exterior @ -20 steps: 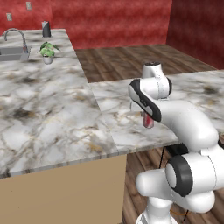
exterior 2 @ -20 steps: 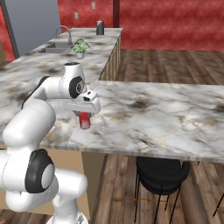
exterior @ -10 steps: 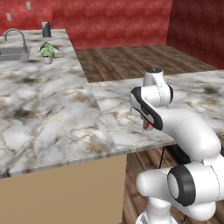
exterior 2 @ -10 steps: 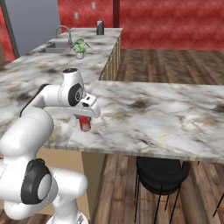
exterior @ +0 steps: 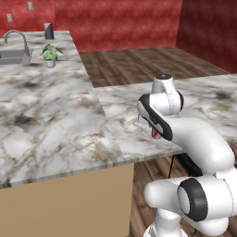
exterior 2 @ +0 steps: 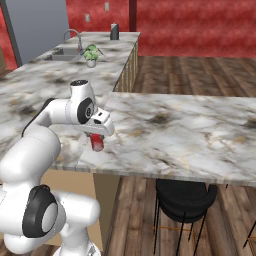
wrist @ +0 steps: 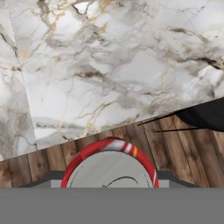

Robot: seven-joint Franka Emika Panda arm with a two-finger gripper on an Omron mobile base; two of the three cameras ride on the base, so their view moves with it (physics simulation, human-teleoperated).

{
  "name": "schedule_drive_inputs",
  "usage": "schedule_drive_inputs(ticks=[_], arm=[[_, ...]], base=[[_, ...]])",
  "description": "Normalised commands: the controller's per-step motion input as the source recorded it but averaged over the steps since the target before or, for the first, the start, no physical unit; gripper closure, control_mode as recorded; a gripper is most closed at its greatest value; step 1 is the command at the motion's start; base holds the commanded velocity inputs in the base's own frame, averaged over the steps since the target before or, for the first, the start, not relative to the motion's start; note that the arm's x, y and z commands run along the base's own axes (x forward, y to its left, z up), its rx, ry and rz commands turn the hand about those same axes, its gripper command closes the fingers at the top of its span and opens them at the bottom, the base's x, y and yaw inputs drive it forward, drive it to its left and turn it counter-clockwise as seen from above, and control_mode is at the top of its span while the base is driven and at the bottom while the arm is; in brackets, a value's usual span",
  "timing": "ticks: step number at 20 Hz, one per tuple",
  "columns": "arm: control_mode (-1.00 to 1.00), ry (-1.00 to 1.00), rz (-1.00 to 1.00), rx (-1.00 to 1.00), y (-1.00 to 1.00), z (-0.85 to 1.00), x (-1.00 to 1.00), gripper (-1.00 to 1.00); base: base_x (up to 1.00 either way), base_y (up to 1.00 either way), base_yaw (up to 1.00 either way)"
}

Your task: Four empty soda cans are scattered around the kitchen. Gather all the cans and cluster them next to the stove for recycling.

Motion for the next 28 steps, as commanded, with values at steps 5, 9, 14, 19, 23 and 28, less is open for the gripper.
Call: schedule_drive_inputs(ticks=[5,9,14,19,23,28], arm=[[-1.00,0.00,0.00,0.00,0.00,0.00,0.00,1.00],[-1.00,0.00,0.00,0.00,0.00,0.00,0.00,1.00],[-1.00,0.00,0.00,0.00,0.00,0.00,0.00,1.00],[-1.00,0.00,0.00,0.00,0.00,0.00,0.00,1.00],[-1.00,0.00,0.00,0.00,0.00,0.00,0.00,1.00],[-1.00,0.00,0.00,0.00,0.00,0.00,0.00,1.00]], base=[[0.00,0.00,0.00],[0.00,0.00,0.00],[0.00,0.00,0.00],[0.00,0.00,0.00],[0.00,0.00,0.00],[0.00,0.00,0.00]])
